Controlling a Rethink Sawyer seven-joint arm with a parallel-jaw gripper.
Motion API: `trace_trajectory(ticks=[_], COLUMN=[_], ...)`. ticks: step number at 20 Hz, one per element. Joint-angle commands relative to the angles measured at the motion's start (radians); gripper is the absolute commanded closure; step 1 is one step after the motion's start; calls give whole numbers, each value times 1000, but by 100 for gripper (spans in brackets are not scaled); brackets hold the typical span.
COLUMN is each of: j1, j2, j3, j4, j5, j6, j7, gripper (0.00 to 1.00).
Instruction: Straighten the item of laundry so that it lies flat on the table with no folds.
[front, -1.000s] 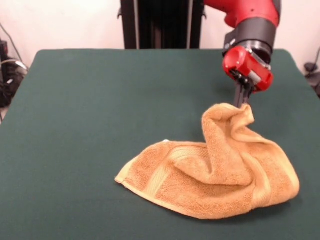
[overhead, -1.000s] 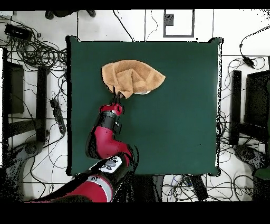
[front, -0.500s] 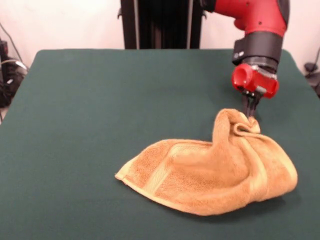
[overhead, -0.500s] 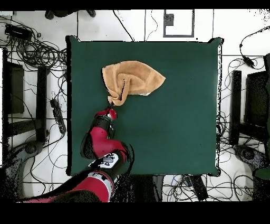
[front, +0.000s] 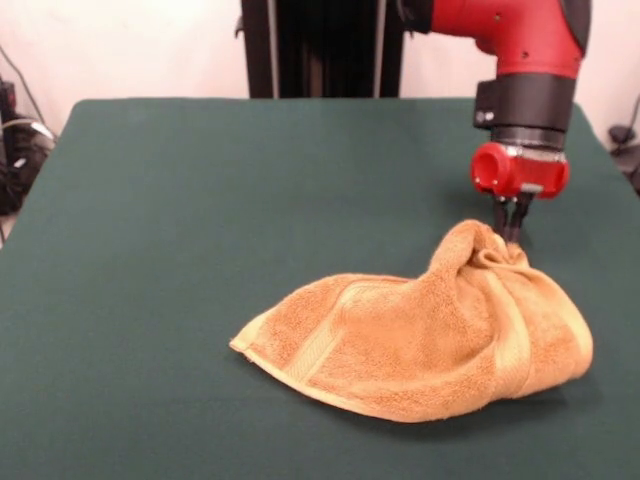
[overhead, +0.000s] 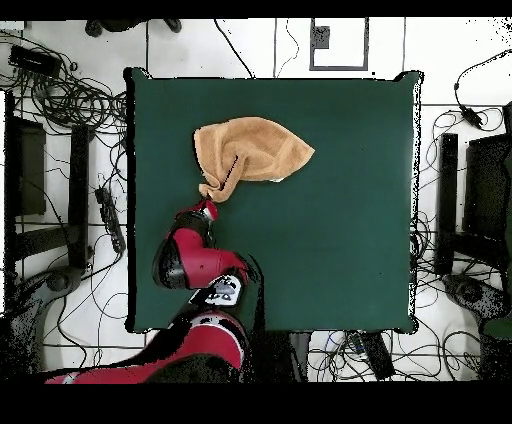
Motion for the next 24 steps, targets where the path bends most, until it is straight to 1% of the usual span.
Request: trace_trajectory(ticks=[1,3,5,7,12,15,17,21,24], j1=[-85,-129,-169,-178,-194,-201,-210,-262,-276], j2=[-28,-62,-91,-110,-130,-138,-137,-131,-133], j3=[262,316,359,362,355,337,334,380,373], j4=[-58,-33,-14,-11,-43,-62,-80,-78,-80], j5=[-113,-160,-182,-159,-80,-64,-63,-77,-80], j6=[215,237,278,348,631,763,799,795,854], j7=[175,178,177,168,137,137,140,133,128], gripper=[100,100,100,100,100,100,100,100,100])
